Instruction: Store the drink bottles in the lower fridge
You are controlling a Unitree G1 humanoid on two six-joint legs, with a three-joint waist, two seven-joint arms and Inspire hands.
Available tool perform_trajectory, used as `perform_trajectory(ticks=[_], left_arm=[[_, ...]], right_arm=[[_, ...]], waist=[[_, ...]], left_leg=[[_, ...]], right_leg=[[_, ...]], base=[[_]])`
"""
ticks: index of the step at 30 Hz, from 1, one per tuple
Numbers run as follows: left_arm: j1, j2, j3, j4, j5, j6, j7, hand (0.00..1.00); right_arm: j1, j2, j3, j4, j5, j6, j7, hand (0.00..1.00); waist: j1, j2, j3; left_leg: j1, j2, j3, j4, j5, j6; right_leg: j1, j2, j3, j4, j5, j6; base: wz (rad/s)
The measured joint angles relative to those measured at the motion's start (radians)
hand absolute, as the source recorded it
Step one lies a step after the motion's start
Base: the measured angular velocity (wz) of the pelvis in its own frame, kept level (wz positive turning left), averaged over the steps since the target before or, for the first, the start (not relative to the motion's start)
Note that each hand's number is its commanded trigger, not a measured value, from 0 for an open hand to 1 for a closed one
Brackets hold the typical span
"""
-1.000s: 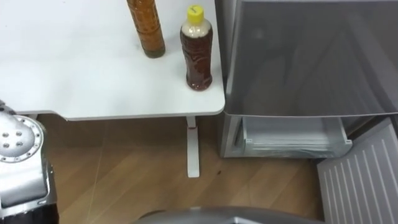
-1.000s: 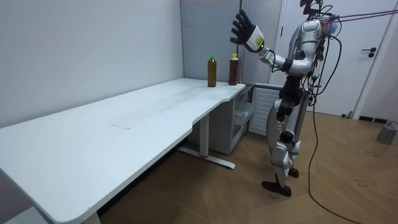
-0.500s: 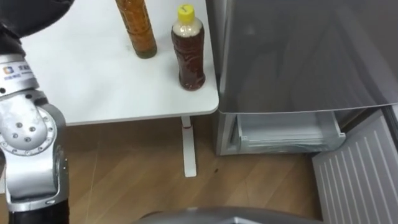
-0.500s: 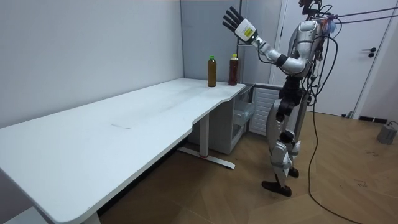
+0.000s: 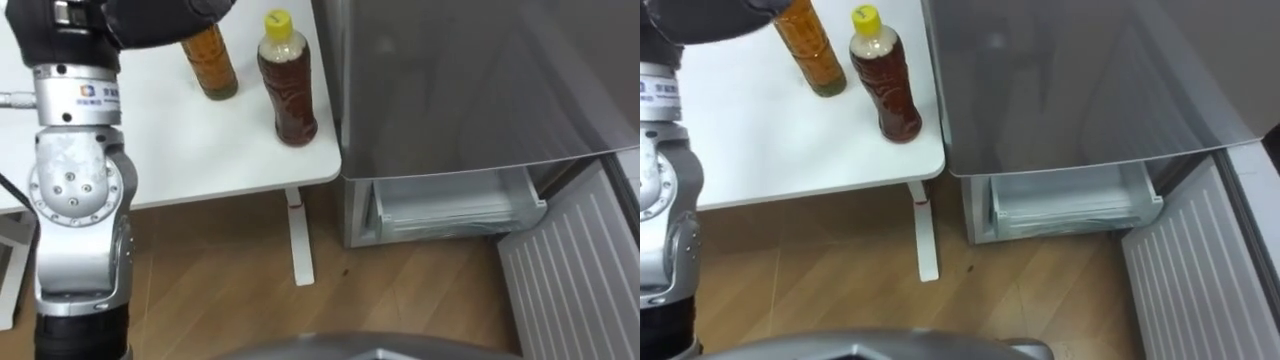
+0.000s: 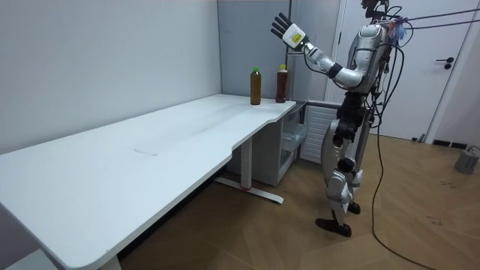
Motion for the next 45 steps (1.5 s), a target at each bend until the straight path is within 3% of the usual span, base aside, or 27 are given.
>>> perform_trajectory(ticks=[10,27,45], left_arm=[[-0.012,0.005,-0.017,0.000,-0.045,0.017,-0.093,0.00],[0.013,0.021,-0.120,0.009,-0.097,0.078,-0.196,0.00],[0.026,0.021,-0.133,0.009,-0.097,0.116,-0.243,0.00]], right_arm=[[0.003,-0.009,0.000,-0.008,-0.004,0.004,0.021,0.00],[-0.001,-0.010,-0.002,-0.012,-0.032,0.004,-0.059,0.00],[-0.007,-0.009,-0.001,-0.001,-0.043,0.026,-0.090,0.00]], waist=[[-0.002,0.011,-0.0078],[-0.016,0.013,-0.0038],[-0.027,0.012,-0.0045]], left_leg=[[-0.017,0.003,0.006,0.005,0.000,0.000],[-0.020,0.003,0.000,-0.003,0.001,0.000],[-0.017,0.003,0.002,-0.001,0.003,-0.001]], right_leg=[[-0.014,0.001,0.003,0.007,0.002,-0.002],[-0.014,0.003,0.002,0.009,0.002,-0.002],[-0.015,0.003,0.004,0.002,0.002,-0.003]], base=[[-0.01],[0.00],[0.00]])
